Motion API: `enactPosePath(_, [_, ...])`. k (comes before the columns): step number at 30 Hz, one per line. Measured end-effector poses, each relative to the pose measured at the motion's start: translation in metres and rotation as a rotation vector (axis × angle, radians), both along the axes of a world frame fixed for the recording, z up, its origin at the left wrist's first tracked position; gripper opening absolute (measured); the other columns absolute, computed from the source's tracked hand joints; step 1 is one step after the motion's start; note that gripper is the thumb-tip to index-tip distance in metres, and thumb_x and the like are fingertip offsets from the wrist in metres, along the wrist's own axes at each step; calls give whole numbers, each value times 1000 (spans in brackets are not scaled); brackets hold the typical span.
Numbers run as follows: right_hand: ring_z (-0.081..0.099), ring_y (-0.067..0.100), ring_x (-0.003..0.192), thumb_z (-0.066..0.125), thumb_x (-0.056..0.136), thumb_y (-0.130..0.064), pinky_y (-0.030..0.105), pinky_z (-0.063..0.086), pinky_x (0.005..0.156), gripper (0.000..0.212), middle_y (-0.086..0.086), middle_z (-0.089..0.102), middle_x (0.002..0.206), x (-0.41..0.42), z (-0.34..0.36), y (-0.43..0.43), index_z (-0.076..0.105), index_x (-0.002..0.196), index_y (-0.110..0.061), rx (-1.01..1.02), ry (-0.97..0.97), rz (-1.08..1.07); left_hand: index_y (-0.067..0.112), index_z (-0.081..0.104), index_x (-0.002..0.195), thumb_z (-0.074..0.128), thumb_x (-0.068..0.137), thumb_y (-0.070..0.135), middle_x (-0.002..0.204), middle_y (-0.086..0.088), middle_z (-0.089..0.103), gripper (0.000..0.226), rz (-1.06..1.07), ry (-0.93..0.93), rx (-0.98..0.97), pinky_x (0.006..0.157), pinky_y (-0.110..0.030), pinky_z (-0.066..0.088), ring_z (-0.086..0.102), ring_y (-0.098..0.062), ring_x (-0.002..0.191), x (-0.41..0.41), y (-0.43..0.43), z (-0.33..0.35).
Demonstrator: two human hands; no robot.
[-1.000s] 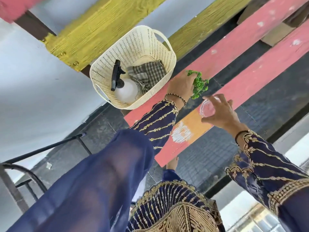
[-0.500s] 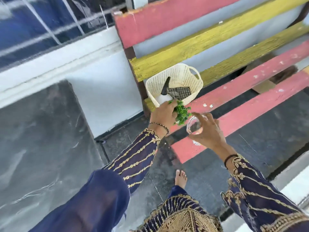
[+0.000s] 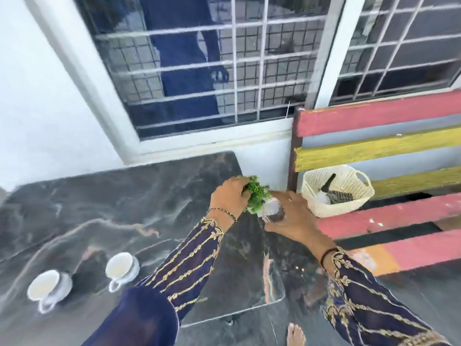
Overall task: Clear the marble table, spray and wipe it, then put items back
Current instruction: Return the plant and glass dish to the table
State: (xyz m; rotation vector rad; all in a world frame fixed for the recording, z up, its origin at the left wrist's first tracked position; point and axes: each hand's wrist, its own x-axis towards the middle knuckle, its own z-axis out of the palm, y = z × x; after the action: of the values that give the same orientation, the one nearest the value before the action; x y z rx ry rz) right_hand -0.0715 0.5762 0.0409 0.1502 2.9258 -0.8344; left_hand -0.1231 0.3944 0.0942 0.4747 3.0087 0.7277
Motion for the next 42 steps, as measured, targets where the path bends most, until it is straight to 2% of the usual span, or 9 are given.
enactPosePath(2, [39, 29, 134, 83, 62, -50, 43, 38, 108, 99, -2, 39, 146, -9, 7, -34, 37, 149, -45, 44, -9, 67, 27, 56, 131, 52, 93, 26, 125, -6, 61, 38, 66, 24, -2, 88, -42, 50, 61, -34, 109, 2, -41, 8])
enactPosePath(4, [37, 29, 131, 79, 63, -53, 45, 49, 94, 97, -8, 35, 144, -19, 11, -64, 32, 147, -51, 62, -26, 144, 27, 57, 128, 52, 93, 25, 120, -6, 62, 36, 136, 43, 5, 86, -43, 51, 62, -35, 106, 3, -77, 9])
enactPosePath(6, [35, 26, 129, 79, 64, -54, 42, 51, 86, 96, -12, 34, 143, -33, 10, -94, 30, 147, -53, 82, -31, 217, 26, 57, 128, 52, 93, 25, 119, -6, 62, 35, 209, 48, 11, 86, -42, 51, 62, -33, 105, 1, -112, 7])
enactPosePath(11, [33, 26, 131, 76, 62, -56, 41, 51, 83, 98, -13, 33, 143, -73, -1, -157, 28, 147, -54, 121, -62, 328, 25, 56, 124, 50, 94, 27, 110, -4, 61, 31, 335, 47, 14, 79, -39, 52, 63, -30, 99, -13, -184, -6])
enactPosePath(18, [32, 26, 126, 76, 62, -54, 45, 50, 90, 98, -10, 34, 139, -153, -21, -218, 28, 148, -51, 140, -129, 399, 28, 54, 123, 47, 95, 31, 103, 0, 58, 29, 423, 46, -45, 69, -36, 50, 65, -27, 91, -60, -252, -26])
enactPosePath(26, [32, 30, 130, 75, 69, -49, 46, 49, 94, 94, -5, 33, 144, -249, -44, -273, 29, 151, -45, 192, -179, 427, 28, 54, 125, 47, 97, 34, 109, 6, 58, 30, 484, 17, -73, 73, -37, 55, 66, -21, 92, -119, -316, -49])
enactPosePath(29, [33, 31, 131, 76, 72, -48, 47, 50, 96, 92, -3, 33, 146, -273, -48, -286, 29, 152, -42, 219, -195, 437, 27, 54, 125, 48, 97, 35, 107, 6, 58, 30, 510, 6, -72, 71, -36, 55, 66, -21, 90, -132, -335, -54])
enactPosePath(35, [30, 34, 137, 75, 75, -48, 51, 46, 100, 92, 0, 29, 153, -299, -57, -302, 28, 154, -39, 259, -225, 416, 26, 55, 122, 46, 97, 35, 107, 5, 57, 28, 545, -5, -68, 72, -37, 52, 65, -21, 93, -151, -360, -62])
enactPosePath(42, [21, 33, 144, 74, 78, -55, 55, 43, 106, 95, 0, 19, 161, -311, -63, -311, 22, 156, -42, 269, -284, 390, 25, 56, 119, 46, 97, 36, 102, 7, 56, 27, 555, -9, -53, 68, -34, 51, 65, -20, 88, -163, -388, -66])
